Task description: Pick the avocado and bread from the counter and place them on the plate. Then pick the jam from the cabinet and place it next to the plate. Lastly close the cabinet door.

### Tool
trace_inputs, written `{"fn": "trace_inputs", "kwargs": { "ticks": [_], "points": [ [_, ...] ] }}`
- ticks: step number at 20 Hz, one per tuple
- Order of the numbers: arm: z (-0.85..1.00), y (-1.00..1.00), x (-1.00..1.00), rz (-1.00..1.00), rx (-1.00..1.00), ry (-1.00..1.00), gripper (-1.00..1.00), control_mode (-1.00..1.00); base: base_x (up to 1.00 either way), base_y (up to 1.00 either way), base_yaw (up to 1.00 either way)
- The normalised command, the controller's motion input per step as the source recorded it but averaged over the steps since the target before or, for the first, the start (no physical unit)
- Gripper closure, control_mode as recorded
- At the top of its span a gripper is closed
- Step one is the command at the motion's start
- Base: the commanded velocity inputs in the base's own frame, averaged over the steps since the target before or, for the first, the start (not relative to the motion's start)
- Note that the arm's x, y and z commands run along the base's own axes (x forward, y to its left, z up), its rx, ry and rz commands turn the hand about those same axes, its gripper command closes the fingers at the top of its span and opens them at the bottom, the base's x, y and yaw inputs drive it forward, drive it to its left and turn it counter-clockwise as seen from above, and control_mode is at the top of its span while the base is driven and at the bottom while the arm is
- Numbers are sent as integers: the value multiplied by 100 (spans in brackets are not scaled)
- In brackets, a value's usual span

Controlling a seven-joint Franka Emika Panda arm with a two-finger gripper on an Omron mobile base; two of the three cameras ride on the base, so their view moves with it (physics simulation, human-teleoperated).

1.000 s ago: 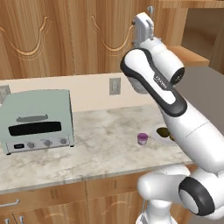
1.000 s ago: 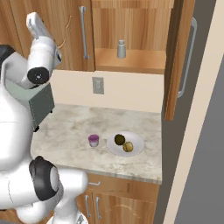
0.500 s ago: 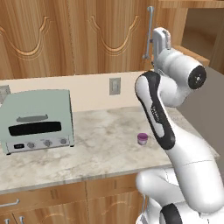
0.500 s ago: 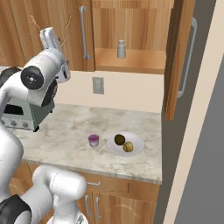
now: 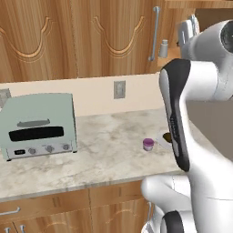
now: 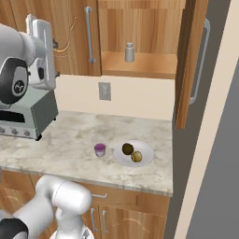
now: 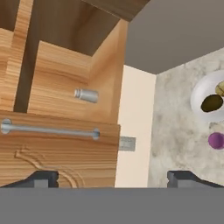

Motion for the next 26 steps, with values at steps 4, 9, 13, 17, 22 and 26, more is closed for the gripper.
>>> {"fn": "trace_inputs", "kwargs": {
  "ticks": [4,9,13,17,22,26],
  "points": [
    [-51,-63,-53,0,0,-3,-100,-100,0,0,0],
    [-47,-41,-42,0,0,-12,-100,-100,0,0,0],
    [-42,-45,-30,2,5,-15,-100,-100,0,0,0],
    [-33,-43,-44,1,3,-24,-100,-100,0,0,0],
    [-7,-18,-76,0,0,-29,-100,-100,0,0,0],
    [0,-27,-78,-1,0,1,-100,-100,0,0,0]
  ]
}}
